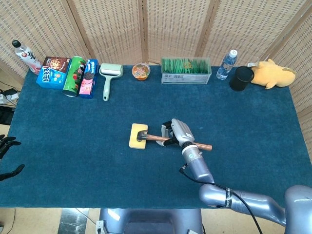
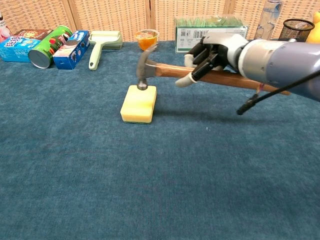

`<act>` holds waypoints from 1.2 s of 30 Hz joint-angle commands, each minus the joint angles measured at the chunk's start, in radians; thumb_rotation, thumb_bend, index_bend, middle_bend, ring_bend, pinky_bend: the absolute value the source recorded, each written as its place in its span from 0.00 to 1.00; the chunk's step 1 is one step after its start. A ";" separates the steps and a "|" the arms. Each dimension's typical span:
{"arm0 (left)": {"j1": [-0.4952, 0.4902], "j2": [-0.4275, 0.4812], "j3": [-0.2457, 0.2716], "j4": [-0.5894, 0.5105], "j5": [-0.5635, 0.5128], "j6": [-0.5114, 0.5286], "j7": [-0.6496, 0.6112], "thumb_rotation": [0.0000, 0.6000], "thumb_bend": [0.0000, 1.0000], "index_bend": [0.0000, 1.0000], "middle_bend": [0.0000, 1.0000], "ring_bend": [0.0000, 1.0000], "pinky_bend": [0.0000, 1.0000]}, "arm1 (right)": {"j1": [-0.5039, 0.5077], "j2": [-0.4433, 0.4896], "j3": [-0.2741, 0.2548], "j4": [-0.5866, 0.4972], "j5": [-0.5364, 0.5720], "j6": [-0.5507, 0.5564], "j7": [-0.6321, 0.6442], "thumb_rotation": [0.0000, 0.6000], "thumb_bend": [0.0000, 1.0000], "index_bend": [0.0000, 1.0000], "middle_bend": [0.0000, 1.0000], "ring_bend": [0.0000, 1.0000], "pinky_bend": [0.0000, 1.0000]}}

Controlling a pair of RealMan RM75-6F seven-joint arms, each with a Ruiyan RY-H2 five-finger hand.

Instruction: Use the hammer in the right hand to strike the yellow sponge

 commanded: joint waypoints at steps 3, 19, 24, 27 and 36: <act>0.002 0.008 0.002 -0.027 0.009 0.011 0.023 1.00 0.24 0.28 0.21 0.11 0.13 | -0.047 0.045 -0.085 0.024 -0.120 0.014 0.023 1.00 0.26 0.92 1.00 1.00 1.00; 0.002 0.021 0.012 -0.134 0.035 0.021 0.129 1.00 0.24 0.28 0.21 0.11 0.13 | -0.096 0.043 -0.192 0.182 -0.273 0.014 0.075 1.00 0.23 0.81 0.95 0.95 0.71; 0.001 0.023 0.013 -0.163 0.036 0.022 0.163 1.00 0.24 0.28 0.21 0.11 0.13 | -0.104 0.055 -0.213 0.212 -0.311 -0.028 0.112 1.00 0.21 0.61 0.70 0.69 0.54; 0.002 0.025 0.012 -0.179 0.038 0.025 0.182 1.00 0.23 0.28 0.21 0.11 0.13 | -0.111 0.069 -0.216 0.218 -0.340 -0.053 0.152 1.00 0.20 0.42 0.54 0.54 0.44; 0.001 0.019 0.013 -0.202 0.043 0.028 0.218 1.00 0.24 0.28 0.21 0.11 0.13 | -0.148 0.109 -0.206 0.200 -0.474 -0.004 0.276 1.00 0.20 0.15 0.30 0.31 0.29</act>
